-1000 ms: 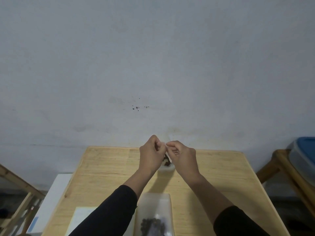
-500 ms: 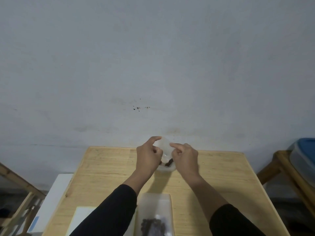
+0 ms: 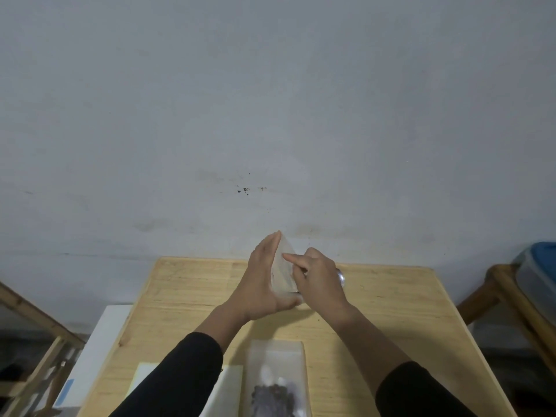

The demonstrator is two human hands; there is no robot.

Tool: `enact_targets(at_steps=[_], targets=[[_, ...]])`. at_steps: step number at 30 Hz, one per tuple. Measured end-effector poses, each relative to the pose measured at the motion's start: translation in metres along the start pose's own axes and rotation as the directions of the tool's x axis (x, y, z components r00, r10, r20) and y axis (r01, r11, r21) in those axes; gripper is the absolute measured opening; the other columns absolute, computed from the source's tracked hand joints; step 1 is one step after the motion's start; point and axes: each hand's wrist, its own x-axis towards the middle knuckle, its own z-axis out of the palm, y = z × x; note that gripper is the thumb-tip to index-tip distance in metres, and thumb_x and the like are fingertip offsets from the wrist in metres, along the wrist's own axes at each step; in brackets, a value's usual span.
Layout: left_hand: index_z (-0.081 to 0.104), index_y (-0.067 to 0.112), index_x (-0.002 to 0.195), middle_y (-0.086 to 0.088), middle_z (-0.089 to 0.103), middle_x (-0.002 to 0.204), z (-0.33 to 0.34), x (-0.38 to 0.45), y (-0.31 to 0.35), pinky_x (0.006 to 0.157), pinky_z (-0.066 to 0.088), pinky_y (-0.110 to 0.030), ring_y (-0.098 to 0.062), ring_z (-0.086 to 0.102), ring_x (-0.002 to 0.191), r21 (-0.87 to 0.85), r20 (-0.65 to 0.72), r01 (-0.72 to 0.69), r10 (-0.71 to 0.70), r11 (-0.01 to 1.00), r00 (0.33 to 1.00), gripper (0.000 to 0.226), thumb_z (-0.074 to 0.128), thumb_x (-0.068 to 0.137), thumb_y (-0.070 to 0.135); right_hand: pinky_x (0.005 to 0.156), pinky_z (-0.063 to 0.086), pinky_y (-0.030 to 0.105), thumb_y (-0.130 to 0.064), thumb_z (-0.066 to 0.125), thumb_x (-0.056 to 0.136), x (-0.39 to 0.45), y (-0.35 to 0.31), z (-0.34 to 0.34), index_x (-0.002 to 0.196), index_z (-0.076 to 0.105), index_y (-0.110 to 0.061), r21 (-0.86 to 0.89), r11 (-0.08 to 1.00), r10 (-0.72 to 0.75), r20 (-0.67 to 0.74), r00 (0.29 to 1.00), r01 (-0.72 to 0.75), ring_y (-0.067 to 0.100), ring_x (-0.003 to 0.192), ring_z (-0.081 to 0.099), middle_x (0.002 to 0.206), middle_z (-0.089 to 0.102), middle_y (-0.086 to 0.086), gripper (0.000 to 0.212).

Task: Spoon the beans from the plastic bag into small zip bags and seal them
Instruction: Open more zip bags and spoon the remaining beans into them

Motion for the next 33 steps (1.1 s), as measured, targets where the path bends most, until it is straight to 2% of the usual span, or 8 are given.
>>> enact_targets(at_steps=[3, 7, 12, 19, 23, 27, 30, 33], targets=[[-0.008, 0.029, 0.144, 0.018, 0.001, 0.150, 0.002, 0.001, -0.001, 0.107, 0.007, -0.007, 0.005, 0.000, 0.138, 0.076, -0.039, -0.028, 0.031, 0.997, 0.999, 0.123, 0.083, 0.061, 0.031, 0.069, 0.044, 0.023, -0.005, 0.049, 0.092, 0.000, -0.003, 0.005, 0.115, 0.067, -0.017, -0.019, 1.000, -0.017, 0.024, 1.000, 0.018, 0.014, 0.076, 0.051, 0.081, 0.049, 0.002, 0.032], [0.003, 0.022, 0.145, 0.010, 0.015, 0.142, 0.002, 0.002, -0.005, 0.104, 0.012, -0.003, 0.012, 0.007, 0.132, 0.110, -0.144, -0.049, 0.065, 0.993, 0.987, 0.119, 0.084, 0.057, 0.025, 0.078, 0.049, 0.032, -0.007, 0.046, 0.093, 0.000, -0.005, 0.008, 0.112, 0.069, -0.019, -0.019, 1.000, 0.007, 0.063, 0.998, -0.006, 0.020, 0.088, 0.056, 0.091, 0.053, 0.005, 0.032], [0.023, 0.016, 0.143, 0.006, 0.028, 0.140, 0.000, 0.001, -0.012, 0.104, 0.019, -0.004, 0.006, 0.021, 0.133, 0.107, -0.212, -0.102, 0.123, 0.989, 0.970, 0.107, 0.085, 0.056, 0.023, 0.075, 0.050, 0.038, 0.003, 0.039, 0.091, -0.002, -0.005, 0.008, 0.112, 0.068, -0.030, -0.004, 1.000, 0.012, 0.156, 0.988, -0.012, 0.019, 0.079, 0.046, 0.085, 0.033, 0.001, 0.049], [0.036, 0.018, 0.132, 0.008, 0.040, 0.132, -0.006, -0.004, -0.025, 0.096, 0.026, -0.001, 0.015, 0.031, 0.120, 0.140, -0.206, -0.100, 0.128, 0.985, 0.970, 0.087, 0.080, 0.057, 0.014, 0.075, 0.043, 0.023, -0.001, 0.037, 0.094, -0.001, -0.005, 0.006, 0.124, 0.060, -0.020, -0.024, 0.999, 0.036, 0.166, 0.985, -0.033, 0.005, 0.072, 0.039, 0.090, 0.032, 0.000, 0.042], [0.038, 0.021, 0.127, 0.007, 0.045, 0.126, -0.003, -0.004, -0.027, 0.096, 0.030, -0.005, 0.011, 0.036, 0.118, 0.144, -0.272, -0.120, 0.155, 0.982, 0.950, 0.081, 0.078, 0.058, 0.007, 0.083, 0.049, 0.035, -0.005, 0.038, 0.093, 0.001, -0.007, 0.009, 0.123, 0.060, -0.015, -0.073, 0.996, 0.069, 0.118, 0.991, -0.061, 0.015, 0.084, 0.050, 0.096, 0.035, -0.001, 0.039], [0.039, 0.026, 0.127, 0.009, 0.047, 0.126, -0.001, -0.005, -0.031, 0.100, 0.032, -0.010, 0.004, 0.040, 0.121, 0.114, -0.323, -0.118, 0.149, 0.986, 0.935, 0.077, 0.078, 0.063, 0.011, 0.080, 0.049, 0.030, -0.008, 0.042, 0.093, 0.000, -0.007, 0.011, 0.122, 0.061, -0.015, -0.100, 0.993, 0.066, 0.053, 0.996, -0.061, 0.012, 0.080, 0.048, 0.097, 0.036, -0.003, 0.035], [0.038, 0.028, 0.131, 0.010, 0.046, 0.129, -0.001, -0.009, -0.033, 0.102, 0.032, -0.011, 0.003, 0.040, 0.124, 0.106, -0.332, -0.117, 0.146, 0.987, 0.932, 0.079, 0.080, 0.065, 0.020, 0.070, 0.042, 0.017, -0.010, 0.044, 0.094, 0.000, -0.005, 0.009, 0.116, 0.066, -0.017, -0.024, 0.999, 0.035, 0.018, 0.999, -0.034, 0.006, 0.071, 0.045, 0.092, 0.042, -0.003, 0.032], [0.038, 0.025, 0.134, 0.012, 0.044, 0.131, 0.000, -0.013, -0.038, 0.103, 0.035, -0.017, -0.003, 0.043, 0.124, 0.098, -0.362, -0.087, 0.117, 0.991, 0.925, 0.088, 0.087, 0.061, 0.027, 0.069, 0.044, 0.014, -0.013, 0.055, 0.091, -0.001, 0.003, 0.004, 0.106, 0.071, -0.023, 0.227, 0.973, 0.044, 0.010, 0.999, -0.045, 0.004, 0.073, 0.057, 0.088, 0.056, -0.003, 0.024]])
